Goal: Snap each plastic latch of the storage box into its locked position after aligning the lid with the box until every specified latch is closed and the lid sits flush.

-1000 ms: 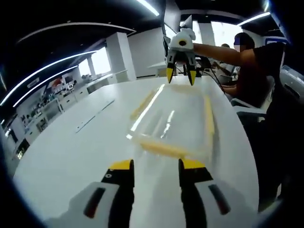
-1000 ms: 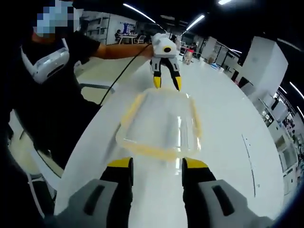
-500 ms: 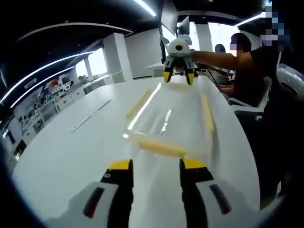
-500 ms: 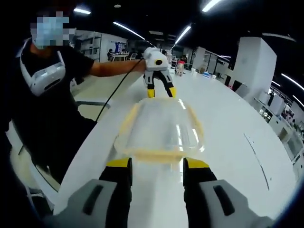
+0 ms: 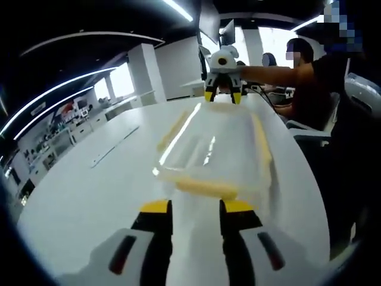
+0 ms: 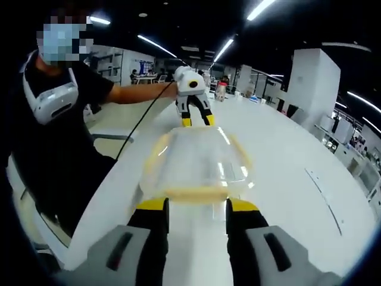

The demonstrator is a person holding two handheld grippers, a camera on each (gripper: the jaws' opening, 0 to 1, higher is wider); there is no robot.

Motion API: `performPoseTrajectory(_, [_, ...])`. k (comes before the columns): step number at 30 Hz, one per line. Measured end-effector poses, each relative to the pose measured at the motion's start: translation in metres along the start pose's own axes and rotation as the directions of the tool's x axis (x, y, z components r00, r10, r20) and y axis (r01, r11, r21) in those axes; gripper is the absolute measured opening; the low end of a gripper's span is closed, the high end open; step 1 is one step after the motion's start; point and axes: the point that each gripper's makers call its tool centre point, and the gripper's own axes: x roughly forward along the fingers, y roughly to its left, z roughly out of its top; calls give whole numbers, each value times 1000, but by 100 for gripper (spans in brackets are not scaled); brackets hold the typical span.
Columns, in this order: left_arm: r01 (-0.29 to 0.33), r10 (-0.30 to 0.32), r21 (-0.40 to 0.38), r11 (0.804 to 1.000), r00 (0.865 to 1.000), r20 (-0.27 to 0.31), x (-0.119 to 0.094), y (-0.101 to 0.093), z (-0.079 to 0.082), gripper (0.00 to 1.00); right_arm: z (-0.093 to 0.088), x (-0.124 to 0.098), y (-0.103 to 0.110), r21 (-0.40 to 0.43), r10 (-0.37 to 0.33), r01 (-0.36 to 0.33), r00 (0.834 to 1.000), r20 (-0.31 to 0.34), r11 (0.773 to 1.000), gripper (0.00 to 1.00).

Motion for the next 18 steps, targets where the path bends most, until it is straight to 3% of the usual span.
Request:
performPoseTrajectory(6, [-6,6,4,1000,1000,-5,0,1,0,29,0,1,-1,13,-4,4,1000,4,1000,34])
performPoseTrajectory(7, [-9,9,4,1000,1000,-4,0,2,0,29,-1,1,-1,16,-1,1,1000,2,1000,29])
performPoseTrajectory(8, [-10,10,-1,1000,1000,2,0,1,2,29,-1,1,0,11,8,-8,1000,-3,1000,16])
performPoseTrajectory(9, [-7,7,-4,1000,1000,4,0,1,4,29,-3,0,-3,14,-7,7,1000,-13,1000,13])
performPoseTrajectory(18, [-14,14,10,1000,1000,-8,5,4,9,29,-5,-4,-13,26,-55,55,998,11,998,18])
